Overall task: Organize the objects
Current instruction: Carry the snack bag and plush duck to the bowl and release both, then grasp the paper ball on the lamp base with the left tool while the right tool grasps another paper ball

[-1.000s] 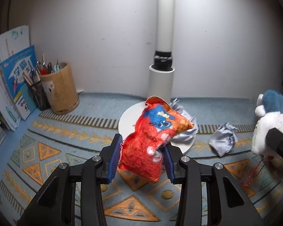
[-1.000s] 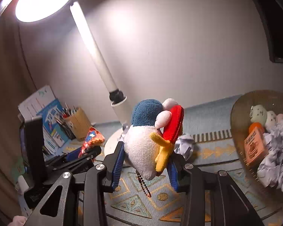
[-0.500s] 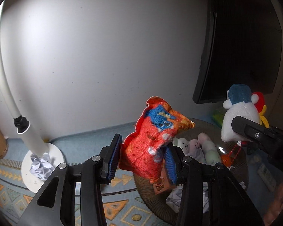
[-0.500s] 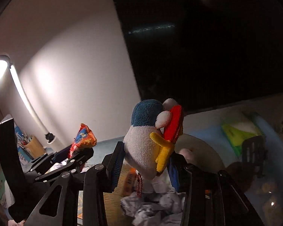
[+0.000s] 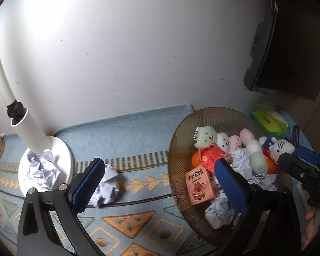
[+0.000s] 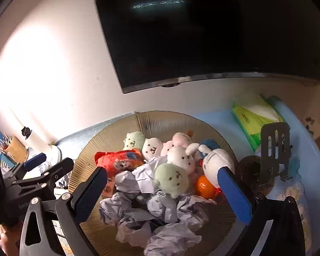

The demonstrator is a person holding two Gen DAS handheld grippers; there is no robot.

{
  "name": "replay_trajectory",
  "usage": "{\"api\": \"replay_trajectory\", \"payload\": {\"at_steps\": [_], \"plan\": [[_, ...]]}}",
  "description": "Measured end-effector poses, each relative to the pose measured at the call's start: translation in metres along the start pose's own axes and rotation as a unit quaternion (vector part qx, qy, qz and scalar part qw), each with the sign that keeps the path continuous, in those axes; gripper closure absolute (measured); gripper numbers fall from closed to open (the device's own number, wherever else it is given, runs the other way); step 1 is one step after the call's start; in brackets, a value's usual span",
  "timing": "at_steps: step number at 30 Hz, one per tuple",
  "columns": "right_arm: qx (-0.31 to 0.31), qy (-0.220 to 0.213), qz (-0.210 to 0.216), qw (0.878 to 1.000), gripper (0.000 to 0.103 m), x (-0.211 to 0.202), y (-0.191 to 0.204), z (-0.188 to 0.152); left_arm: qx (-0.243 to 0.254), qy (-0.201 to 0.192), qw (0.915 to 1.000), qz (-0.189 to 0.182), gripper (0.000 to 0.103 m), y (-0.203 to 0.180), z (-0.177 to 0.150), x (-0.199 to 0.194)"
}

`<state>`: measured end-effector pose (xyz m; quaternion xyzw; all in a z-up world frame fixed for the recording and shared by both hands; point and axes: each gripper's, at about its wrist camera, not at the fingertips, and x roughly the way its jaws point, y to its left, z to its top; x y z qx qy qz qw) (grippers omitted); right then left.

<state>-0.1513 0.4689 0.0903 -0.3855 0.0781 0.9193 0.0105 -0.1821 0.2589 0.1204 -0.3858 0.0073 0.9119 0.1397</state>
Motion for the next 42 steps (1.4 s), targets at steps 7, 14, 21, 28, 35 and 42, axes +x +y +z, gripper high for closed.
{"api": "replay_trajectory", "payload": {"at_steps": [7, 14, 21, 28, 35, 42], "plan": [[-0.066, -0.037, 0.010, 0.997, 0.000, -0.014, 0.069, 0.003, 0.009, -0.008, 0.9977, 0.067, 0.000, 0.065, -0.001, -0.032], [-0.115, -0.027, 0.069, 0.991, 0.000, 0.001, 0.165, -0.030, 0.020, 0.023, 0.9961, 0.083, 0.001, 0.134, -0.019, -0.023], [-0.135, 0.003, 0.022, 0.991, 0.000, 0.053, 0.232, -0.100, 0.046, 0.039, 0.9937, 0.094, 0.000, 0.165, -0.043, 0.002], [-0.091, 0.018, -0.025, 0.995, 0.000, 0.111, 0.218, -0.093, 0.043, 0.051, 0.9942, 0.085, 0.001, 0.182, -0.044, 0.028], [-0.050, 0.058, -0.012, 0.997, 0.000, 0.151, 0.214, -0.066, -0.003, 0.048, 0.9972, 0.058, 0.001, 0.201, -0.047, 0.037], [-0.059, 0.065, -0.029, 0.996, 0.000, 0.154, 0.218, -0.064, -0.002, 0.042, 0.9975, 0.057, 0.001, 0.203, -0.050, 0.033]]}}
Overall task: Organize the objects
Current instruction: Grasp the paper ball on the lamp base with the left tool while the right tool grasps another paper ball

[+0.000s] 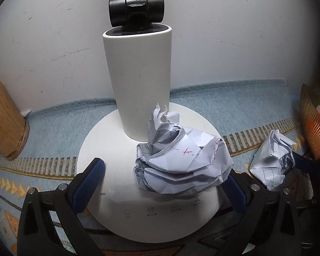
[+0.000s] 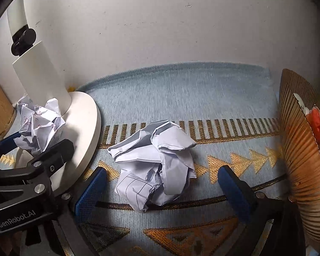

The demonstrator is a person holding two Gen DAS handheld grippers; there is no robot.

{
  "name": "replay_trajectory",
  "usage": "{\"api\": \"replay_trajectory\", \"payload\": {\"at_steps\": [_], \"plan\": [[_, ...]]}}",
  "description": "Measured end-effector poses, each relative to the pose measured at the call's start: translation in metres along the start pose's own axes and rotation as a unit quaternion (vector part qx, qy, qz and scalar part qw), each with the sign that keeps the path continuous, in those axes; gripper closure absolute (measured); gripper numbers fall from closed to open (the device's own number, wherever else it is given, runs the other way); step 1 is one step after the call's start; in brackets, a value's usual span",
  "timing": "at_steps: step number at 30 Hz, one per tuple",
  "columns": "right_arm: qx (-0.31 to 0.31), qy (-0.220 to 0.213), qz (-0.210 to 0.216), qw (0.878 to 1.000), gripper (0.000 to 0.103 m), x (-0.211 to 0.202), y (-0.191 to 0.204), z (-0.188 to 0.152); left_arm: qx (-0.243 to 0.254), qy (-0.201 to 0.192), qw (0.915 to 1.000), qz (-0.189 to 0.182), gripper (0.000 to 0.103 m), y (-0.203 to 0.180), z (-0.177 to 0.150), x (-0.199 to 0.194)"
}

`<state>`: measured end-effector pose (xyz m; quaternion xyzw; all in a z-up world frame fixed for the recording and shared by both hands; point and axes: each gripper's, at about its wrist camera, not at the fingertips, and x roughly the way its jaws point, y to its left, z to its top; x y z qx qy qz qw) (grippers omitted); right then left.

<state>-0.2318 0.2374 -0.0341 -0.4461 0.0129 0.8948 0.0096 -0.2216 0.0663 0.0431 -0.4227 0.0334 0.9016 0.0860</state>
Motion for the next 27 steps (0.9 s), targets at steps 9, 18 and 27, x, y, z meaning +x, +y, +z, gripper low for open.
{"api": "replay_trajectory", "payload": {"at_steps": [9, 18, 27], "plan": [[-0.003, 0.000, -0.002, 1.000, 0.000, -0.002, -0.001, 0.000, -0.027, -0.027, 0.9992, 0.014, 0.006, 0.015, -0.011, -0.007], [-0.035, -0.096, 0.035, 0.994, 0.056, -0.033, 0.019, -0.011, -0.055, -0.086, 0.9946, -0.014, 0.060, 0.030, -0.010, -0.032], [-0.035, -0.082, 0.043, 0.995, 0.055, -0.021, 0.014, -0.005, -0.056, -0.088, 0.9945, 0.001, 0.060, 0.033, -0.014, -0.042]]}}
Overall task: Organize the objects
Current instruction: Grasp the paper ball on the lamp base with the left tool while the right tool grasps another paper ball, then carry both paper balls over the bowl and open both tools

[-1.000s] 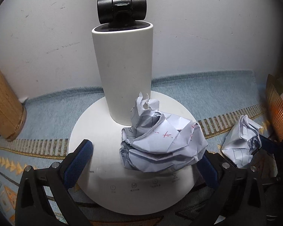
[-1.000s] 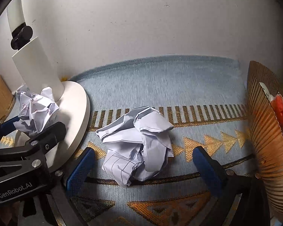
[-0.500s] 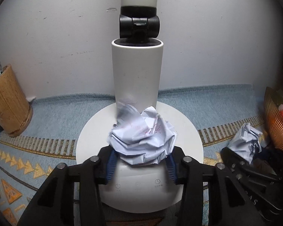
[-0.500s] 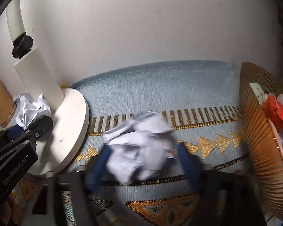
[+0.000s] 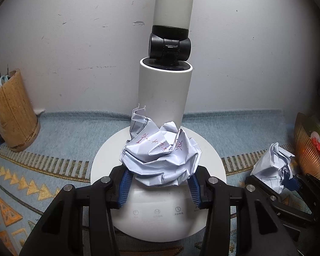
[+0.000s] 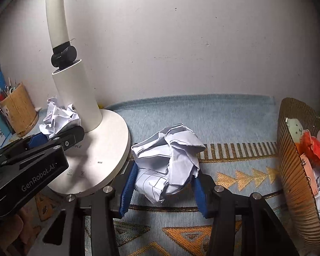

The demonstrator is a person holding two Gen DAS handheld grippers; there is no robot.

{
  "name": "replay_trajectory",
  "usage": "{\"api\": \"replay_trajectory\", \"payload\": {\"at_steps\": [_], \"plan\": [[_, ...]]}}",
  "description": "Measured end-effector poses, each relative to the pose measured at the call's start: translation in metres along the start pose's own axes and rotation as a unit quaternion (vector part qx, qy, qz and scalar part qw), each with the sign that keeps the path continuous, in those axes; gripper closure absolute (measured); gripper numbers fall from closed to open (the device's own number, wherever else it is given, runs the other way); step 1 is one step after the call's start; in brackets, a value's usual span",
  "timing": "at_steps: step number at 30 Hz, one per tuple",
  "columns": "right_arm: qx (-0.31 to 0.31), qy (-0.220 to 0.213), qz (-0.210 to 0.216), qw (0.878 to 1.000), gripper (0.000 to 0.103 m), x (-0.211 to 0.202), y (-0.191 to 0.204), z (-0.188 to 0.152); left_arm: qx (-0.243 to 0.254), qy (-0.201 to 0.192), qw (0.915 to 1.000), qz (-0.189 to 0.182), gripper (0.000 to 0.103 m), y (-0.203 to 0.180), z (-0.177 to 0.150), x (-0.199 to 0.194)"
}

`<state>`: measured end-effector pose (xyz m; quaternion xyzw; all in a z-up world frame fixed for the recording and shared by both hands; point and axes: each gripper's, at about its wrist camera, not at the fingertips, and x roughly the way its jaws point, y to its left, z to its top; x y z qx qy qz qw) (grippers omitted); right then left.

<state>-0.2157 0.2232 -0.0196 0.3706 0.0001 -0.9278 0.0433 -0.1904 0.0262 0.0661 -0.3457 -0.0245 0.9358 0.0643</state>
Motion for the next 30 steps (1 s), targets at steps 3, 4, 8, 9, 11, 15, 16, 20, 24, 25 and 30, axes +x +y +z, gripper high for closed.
{"api": "replay_trajectory", "payload": {"at_steps": [3, 4, 8, 9, 11, 15, 16, 20, 24, 25, 30], "plan": [[0.006, 0.005, 0.004, 1.000, 0.055, -0.005, 0.000, -0.001, 0.001, -0.001, 1.0000, 0.002, 0.060, -0.001, 0.001, -0.002], [0.006, 0.006, 0.004, 1.000, 0.055, -0.004, 0.001, 0.000, 0.002, -0.001, 1.0000, 0.003, 0.060, -0.002, 0.001, -0.004], [0.002, 0.005, 0.000, 1.000, 0.055, -0.003, 0.008, 0.001, 0.005, -0.001, 1.0000, 0.005, 0.060, 0.003, 0.006, -0.012], [0.001, 0.005, -0.001, 1.000, 0.055, -0.003, 0.008, 0.001, 0.005, -0.002, 1.0000, 0.006, 0.060, 0.006, 0.006, -0.016], [0.001, 0.003, -0.004, 1.000, 0.055, -0.003, 0.009, 0.002, 0.007, -0.010, 0.9999, 0.011, 0.060, -0.006, 0.006, -0.014], [0.007, -0.046, 0.024, 0.999, 0.055, -0.023, 0.002, 0.002, 0.037, -0.053, 0.9975, 0.030, 0.060, -0.018, 0.012, -0.040], [0.002, -0.045, 0.029, 0.999, 0.055, -0.029, 0.001, 0.003, 0.037, -0.062, 0.9971, 0.024, 0.060, -0.021, 0.013, -0.050], [-0.001, -0.071, 0.045, 0.996, 0.055, -0.070, -0.025, 0.023, 0.048, -0.084, 0.9952, -0.013, 0.060, -0.058, 0.025, -0.080], [0.025, -0.091, 0.028, 0.995, 0.055, -0.106, -0.085, 0.055, 0.059, -0.081, 0.9932, -0.059, 0.060, -0.130, 0.036, -0.065], [0.032, -0.094, 0.020, 0.995, 0.055, -0.113, -0.103, 0.061, 0.062, -0.078, 0.9929, -0.065, 0.060, -0.146, 0.038, -0.063], [0.072, -0.087, -0.015, 0.993, 0.054, -0.138, -0.191, 0.072, 0.086, -0.058, 0.9880, -0.114, 0.060, -0.220, 0.036, -0.056]]}}
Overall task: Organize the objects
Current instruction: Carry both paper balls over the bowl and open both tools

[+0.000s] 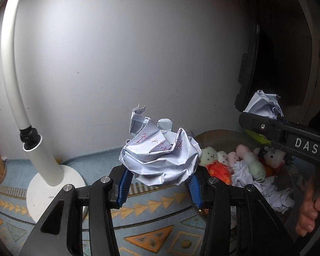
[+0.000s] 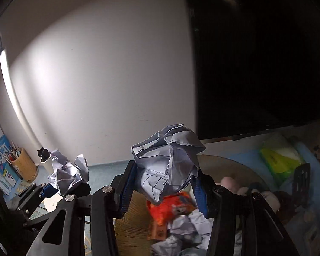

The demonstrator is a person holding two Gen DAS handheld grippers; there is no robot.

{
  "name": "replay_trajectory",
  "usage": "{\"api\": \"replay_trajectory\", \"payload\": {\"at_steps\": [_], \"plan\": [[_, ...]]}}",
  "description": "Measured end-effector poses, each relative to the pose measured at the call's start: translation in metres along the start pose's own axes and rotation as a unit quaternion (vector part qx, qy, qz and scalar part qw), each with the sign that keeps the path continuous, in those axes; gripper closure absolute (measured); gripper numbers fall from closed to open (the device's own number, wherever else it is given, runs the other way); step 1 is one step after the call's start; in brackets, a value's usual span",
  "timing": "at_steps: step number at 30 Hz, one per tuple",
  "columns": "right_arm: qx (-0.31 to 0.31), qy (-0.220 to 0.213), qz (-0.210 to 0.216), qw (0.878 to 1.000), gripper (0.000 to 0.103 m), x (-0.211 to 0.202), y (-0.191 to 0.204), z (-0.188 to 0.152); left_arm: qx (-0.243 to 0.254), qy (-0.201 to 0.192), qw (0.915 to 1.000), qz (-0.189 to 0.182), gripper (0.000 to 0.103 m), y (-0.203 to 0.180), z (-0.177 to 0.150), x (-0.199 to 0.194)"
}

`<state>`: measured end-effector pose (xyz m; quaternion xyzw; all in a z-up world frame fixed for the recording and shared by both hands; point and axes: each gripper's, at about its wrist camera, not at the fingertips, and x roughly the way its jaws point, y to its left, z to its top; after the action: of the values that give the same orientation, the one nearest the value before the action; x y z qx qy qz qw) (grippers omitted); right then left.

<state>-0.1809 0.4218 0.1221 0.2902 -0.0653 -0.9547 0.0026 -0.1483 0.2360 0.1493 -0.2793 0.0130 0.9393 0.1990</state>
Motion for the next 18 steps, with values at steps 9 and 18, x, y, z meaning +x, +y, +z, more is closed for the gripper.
{"api": "replay_trajectory", "payload": {"at_steps": [9, 18], "plan": [[0.023, 0.163, 0.041, 0.986, 0.000, 0.061, -0.053, 0.006, 0.066, 0.098, 0.9917, -0.051, 0.000, -0.092, -0.026, 0.045], [0.016, 0.085, -0.001, 0.996, 0.000, 0.002, -0.044, 0.004, 0.020, 0.077, 0.9968, -0.008, 0.001, -0.072, -0.024, 0.006]]}}
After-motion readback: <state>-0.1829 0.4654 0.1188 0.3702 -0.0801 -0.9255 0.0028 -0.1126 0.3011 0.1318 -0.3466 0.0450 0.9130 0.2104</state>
